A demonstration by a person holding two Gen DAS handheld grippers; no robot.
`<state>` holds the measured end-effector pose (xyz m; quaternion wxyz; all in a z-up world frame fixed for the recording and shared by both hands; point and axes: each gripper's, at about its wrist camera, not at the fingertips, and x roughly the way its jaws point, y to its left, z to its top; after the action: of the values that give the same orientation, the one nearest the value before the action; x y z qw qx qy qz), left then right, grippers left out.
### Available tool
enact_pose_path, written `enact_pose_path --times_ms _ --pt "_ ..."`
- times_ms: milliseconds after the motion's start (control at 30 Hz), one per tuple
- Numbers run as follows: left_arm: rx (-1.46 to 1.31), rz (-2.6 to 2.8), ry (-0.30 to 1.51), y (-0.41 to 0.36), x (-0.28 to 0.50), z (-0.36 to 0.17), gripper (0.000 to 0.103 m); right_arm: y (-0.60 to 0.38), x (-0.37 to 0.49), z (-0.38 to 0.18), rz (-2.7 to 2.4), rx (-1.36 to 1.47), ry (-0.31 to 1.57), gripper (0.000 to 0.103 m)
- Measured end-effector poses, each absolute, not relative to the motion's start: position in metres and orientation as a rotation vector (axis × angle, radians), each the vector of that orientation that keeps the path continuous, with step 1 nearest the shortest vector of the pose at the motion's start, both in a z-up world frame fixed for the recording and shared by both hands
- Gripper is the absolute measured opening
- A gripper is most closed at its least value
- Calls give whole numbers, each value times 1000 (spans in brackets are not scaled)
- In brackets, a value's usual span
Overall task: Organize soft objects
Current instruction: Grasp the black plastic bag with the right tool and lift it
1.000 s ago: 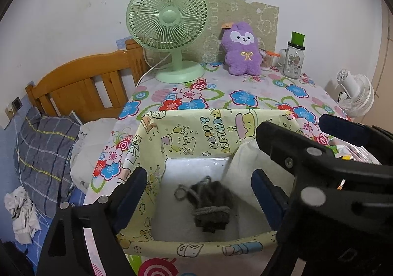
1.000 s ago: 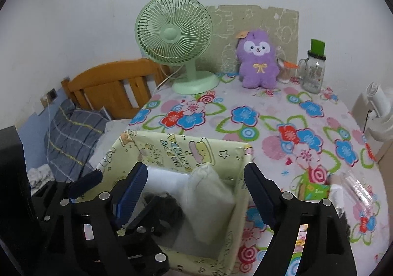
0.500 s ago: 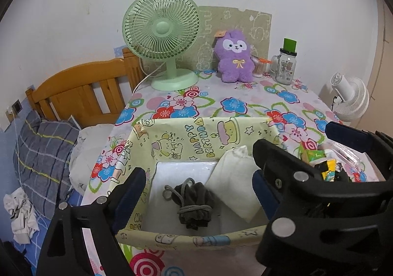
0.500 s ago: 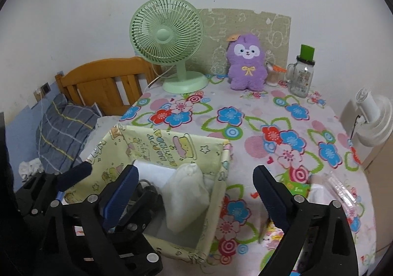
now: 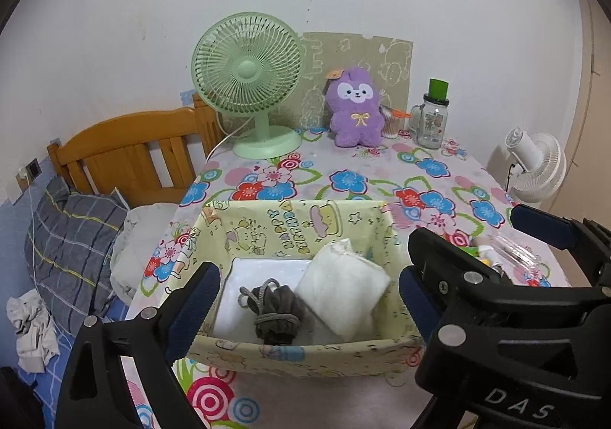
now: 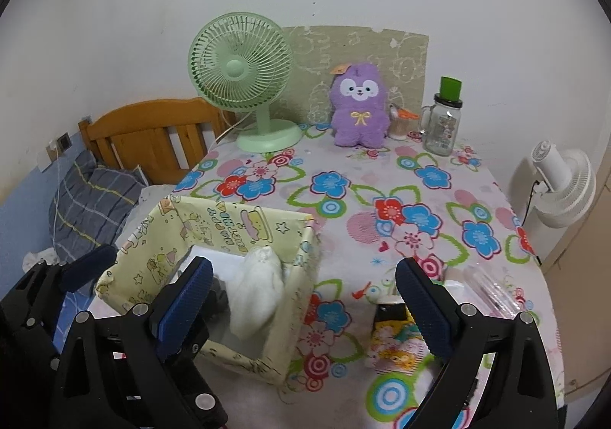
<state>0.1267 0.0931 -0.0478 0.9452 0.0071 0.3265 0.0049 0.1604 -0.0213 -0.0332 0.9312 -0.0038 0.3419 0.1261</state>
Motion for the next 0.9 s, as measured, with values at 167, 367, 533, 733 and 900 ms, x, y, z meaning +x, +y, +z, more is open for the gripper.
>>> enact_pose_path --times_ms 167,367,533,733,900 --pt "13 -4 651 80 119 -39 97 -37 151 -26 240 0 686 98" --pt "18 -12 630 62 107 -32 97 -54 139 -18 218 1 667 100" --pt "14 -7 608 46 95 -24 99 -73 126 -10 190 13 635 103" --pt "17 -31 591 26 83 -17 99 -92 112 -3 163 14 619 103" --pt "8 -49 580 11 75 -13 100 -109 101 2 135 19 612 103"
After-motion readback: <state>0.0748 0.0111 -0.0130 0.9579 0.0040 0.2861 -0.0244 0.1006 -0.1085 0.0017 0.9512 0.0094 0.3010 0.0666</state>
